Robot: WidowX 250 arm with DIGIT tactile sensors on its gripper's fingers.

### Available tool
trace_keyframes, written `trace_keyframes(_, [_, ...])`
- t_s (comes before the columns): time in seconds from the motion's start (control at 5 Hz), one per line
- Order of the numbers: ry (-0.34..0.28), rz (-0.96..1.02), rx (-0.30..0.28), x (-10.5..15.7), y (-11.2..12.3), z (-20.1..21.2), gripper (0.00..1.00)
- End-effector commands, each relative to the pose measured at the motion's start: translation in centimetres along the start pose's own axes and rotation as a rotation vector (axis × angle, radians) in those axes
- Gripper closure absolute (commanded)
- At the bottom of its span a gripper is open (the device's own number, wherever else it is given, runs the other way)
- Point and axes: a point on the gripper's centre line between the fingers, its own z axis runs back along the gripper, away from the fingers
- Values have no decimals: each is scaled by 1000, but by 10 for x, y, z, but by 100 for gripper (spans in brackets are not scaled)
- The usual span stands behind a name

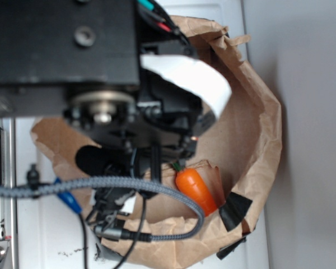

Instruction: Grab the carrot.

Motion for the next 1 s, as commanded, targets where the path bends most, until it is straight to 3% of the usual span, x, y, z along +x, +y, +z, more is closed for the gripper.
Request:
trace_keyframes(0.0, [-52, -9, 13, 9, -3, 13, 0])
trace_keyframes(0.2, [-52, -9, 13, 9, -3, 13, 0])
trace_keyframes(0.6, [-84, -39, 97, 23, 18, -22, 0])
trace_keyframes(0.8, [-58, -33, 130, 25, 27, -43, 0])
